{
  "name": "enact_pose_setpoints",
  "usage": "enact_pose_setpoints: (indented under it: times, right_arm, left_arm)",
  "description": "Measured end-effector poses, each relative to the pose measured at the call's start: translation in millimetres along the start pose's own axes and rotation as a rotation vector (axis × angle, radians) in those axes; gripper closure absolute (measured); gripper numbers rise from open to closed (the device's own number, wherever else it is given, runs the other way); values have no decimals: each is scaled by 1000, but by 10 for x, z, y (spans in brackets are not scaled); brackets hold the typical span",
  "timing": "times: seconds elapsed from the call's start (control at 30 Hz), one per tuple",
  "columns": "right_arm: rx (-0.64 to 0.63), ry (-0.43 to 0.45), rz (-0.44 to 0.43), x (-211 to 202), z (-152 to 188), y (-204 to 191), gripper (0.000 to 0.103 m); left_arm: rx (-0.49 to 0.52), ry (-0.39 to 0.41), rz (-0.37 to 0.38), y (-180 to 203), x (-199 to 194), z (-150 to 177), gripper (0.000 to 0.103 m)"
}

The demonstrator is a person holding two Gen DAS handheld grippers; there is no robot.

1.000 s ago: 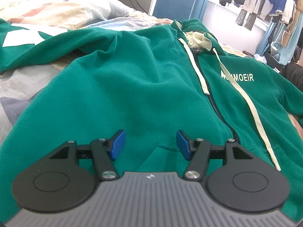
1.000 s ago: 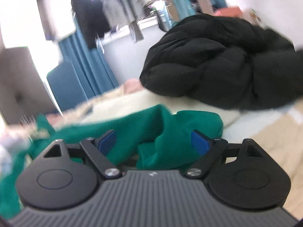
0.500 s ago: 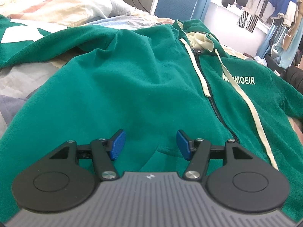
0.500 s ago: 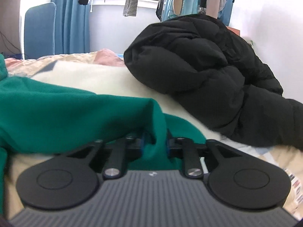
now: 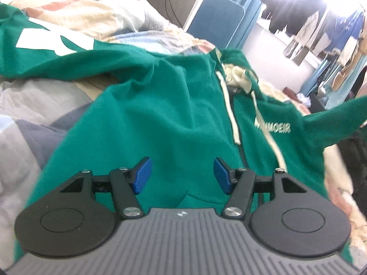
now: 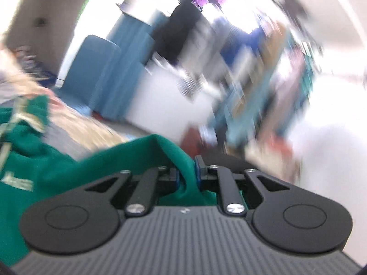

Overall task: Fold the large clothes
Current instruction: 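Fold the held sleeve across the sweatshirt front toward the left gripper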

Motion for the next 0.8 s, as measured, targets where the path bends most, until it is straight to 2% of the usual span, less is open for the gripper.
enact_pose_setpoints:
  times: [0.07, 0.17, 0.3, 0.4, 0.47, 0.57, 0.63, 0.73, 0.77, 0.8]
  right_arm:
    - [-109, 72, -63, -259, -263, -448, 88]
    - [-248, 139, -170, -592, -437, -1167, 88]
    - [-390, 184, -317, -925, -379, -2112, 88]
    - [-437, 167, -440, -1086, -253, -2743, 88]
    - [-443, 134, -512, -1161, -137, -3100, 88]
    - [-429, 97, -572, -1201, 16, -3484, 87]
    - [-377, 60, -601, -1145, 73, -3574, 86]
    - [-246, 7, -638, -1070, 83, -3498, 81]
    - [-179, -21, -657, -1043, 66, -3431, 74]
    - [-122, -49, -675, -1024, 60, -3355, 59]
  left_arm:
    - [-10, 16, 10, -50, -109, -42, 38]
    - [-33, 27, 26, -142, -238, -78, 38]
    - [-80, 35, 48, -286, -348, -117, 38]
    - [-111, 41, 51, -399, -373, -161, 38]
    - [-125, 38, 45, -466, -343, -186, 38]
    - [-132, 32, 41, -540, -284, -195, 38]
    - [-131, 26, 39, -563, -235, -187, 38]
    - [-145, 27, 56, -576, -179, -190, 38]
    - [-152, 28, 61, -578, -162, -194, 38]
    - [-159, 29, 66, -576, -140, -199, 38]
Point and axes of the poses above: each gripper's, at about its wrist camera, not at the fingertips, and x roughly the way its jaws point, y to its right, z to its underside, the point moved 7 cm from there along x, roughly the way its jaws point, and after that the axes turned 1 degree about x, right-handed, at the moved point
